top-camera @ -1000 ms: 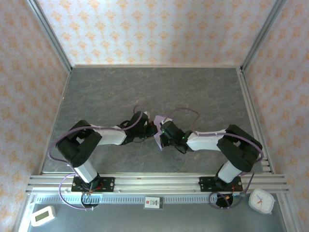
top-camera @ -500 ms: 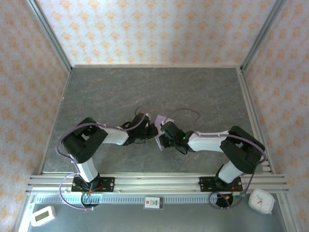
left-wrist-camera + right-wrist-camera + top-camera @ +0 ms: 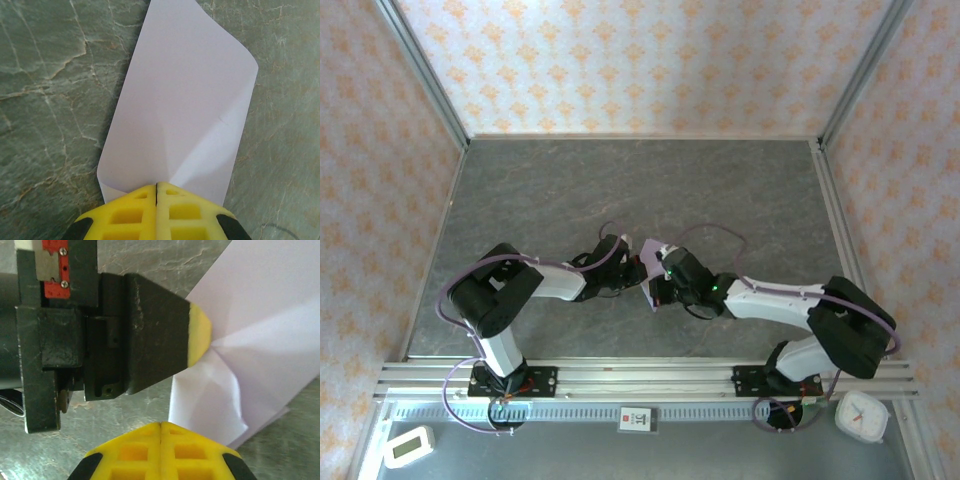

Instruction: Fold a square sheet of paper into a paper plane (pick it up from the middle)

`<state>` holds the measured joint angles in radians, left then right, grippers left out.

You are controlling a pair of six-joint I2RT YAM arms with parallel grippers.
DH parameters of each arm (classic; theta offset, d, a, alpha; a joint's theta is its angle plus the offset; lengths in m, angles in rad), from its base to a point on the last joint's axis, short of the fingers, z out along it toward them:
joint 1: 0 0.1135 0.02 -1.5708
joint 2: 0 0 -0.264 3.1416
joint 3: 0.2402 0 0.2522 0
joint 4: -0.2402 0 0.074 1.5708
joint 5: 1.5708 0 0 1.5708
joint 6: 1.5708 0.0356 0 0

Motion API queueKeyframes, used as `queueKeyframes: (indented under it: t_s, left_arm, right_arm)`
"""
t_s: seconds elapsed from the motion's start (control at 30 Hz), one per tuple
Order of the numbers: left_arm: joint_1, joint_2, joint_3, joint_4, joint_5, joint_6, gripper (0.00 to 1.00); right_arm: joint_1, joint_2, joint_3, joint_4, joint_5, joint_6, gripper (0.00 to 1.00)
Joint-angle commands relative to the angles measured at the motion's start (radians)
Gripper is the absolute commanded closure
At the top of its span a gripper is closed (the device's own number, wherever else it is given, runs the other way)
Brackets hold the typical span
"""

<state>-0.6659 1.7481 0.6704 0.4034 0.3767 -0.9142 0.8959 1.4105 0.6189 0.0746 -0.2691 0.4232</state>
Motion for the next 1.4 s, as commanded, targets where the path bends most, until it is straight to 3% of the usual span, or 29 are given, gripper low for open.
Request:
queueKeyframes:
  t_s: [0.0,0.43,0.7,1.13,1.37]
  left_arm:
    - [-0.003,0.030,-0.010,-0.063,-0.053,0.011,1.00]
    - [-0.003,0.041,0.003,-0.094,-0.067,0.008,1.00]
    - [-0.002,0.050,0.001,-0.114,-0.082,-0.005,1.00]
    - [0.003,0.050,-0.003,-0.121,-0.094,-0.010,1.00]
    - [0.007,0.051,0.001,-0.124,-0.099,-0.019,1.00]
  right_arm:
    - [0.002,0.046,-0.012,0.098,-0.060,0.051,1.00]
    - [0.003,0.193,-0.078,0.189,-0.076,0.074,1.00]
    - [0.008,0.141,-0.146,0.164,-0.081,0.097,1.00]
    - [0.112,0.127,-0.206,0.090,-0.066,0.160,1.00]
    - [0.114,-0.001,-0.227,-0.070,0.005,0.200,1.00]
